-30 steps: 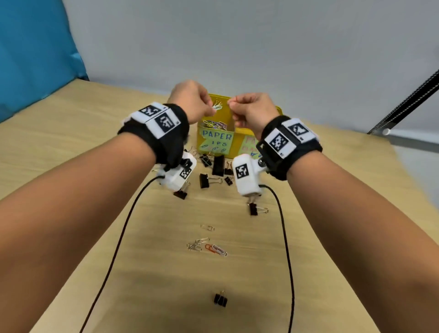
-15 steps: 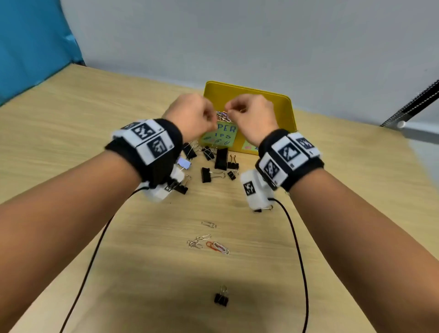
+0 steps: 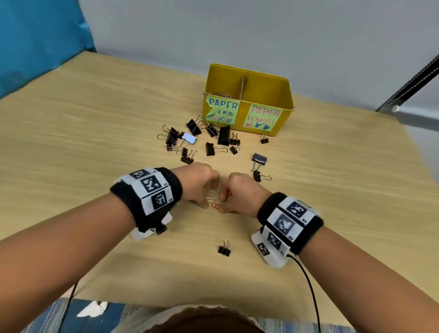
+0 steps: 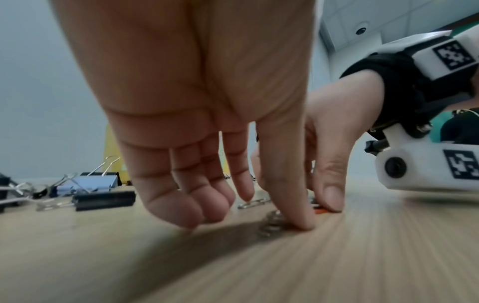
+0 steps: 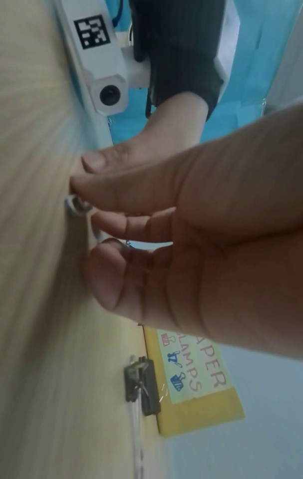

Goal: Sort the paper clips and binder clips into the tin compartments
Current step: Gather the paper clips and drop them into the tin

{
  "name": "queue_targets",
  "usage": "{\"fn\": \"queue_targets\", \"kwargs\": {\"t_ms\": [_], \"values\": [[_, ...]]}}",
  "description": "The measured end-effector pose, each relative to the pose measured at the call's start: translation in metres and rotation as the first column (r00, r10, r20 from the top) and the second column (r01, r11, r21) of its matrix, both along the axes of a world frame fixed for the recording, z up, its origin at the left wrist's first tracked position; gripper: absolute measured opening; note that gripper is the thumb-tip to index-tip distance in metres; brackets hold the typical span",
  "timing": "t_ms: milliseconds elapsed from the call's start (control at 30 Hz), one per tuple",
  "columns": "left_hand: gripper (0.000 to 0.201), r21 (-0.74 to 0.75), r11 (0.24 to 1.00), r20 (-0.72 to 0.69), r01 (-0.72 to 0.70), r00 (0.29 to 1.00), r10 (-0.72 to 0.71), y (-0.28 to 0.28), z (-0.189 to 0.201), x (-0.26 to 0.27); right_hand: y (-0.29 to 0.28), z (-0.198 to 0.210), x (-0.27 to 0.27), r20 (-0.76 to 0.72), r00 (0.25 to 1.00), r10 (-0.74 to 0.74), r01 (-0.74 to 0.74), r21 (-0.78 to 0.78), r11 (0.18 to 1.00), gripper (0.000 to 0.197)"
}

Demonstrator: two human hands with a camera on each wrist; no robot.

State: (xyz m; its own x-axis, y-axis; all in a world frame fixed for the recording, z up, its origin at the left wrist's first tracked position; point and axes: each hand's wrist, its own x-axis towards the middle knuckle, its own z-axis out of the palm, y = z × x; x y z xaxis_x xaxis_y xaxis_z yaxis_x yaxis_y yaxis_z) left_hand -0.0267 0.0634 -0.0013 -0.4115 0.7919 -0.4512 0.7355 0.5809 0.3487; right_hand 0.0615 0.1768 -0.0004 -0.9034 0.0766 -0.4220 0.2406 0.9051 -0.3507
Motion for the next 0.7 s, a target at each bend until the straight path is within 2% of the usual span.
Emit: {"fn": "queue_targets", "kwargs": {"t_ms": [100, 233, 433, 567, 700], "values": [[0.030, 0.055, 0.996, -0.003, -0.066, 0.998, 0.067, -0.002, -0.004, -0.001, -0.003, -0.003, 0.005, -0.041, 0.999, -0.002, 0.001, -0.038, 0.999, 0.013], [0.019, 0.077, 0.991, 0.014, -0.114, 0.993, 0.113, -0.004, -0.007, 0.003, -0.007, -0.004, 0.011, -0.029, 0.999, 0.041, -0.041, -0.024, 0.999, 0.017], [0.017, 0.029, 0.997, -0.016, -0.072, 0.997, 0.072, -0.003, -0.008, 0.008, -0.009, -0.006, 0.015, -0.053, 0.996, 0.071, -0.070, 0.009, 0.997, 0.018], [0.016, 0.059, 0.997, -0.065, -0.046, 0.997, 0.050, -0.006, -0.011, 0.011, -0.008, -0.010, 0.015, -0.078, 0.994, 0.077, -0.078, -0.010, 0.997, 0.014], [0.016, 0.091, 0.994, -0.059, -0.062, 0.996, 0.068, -0.006, -0.009, 0.010, -0.004, -0.012, 0.012, -0.045, 0.995, 0.086, -0.088, -0.037, 0.995, 0.020]]}}
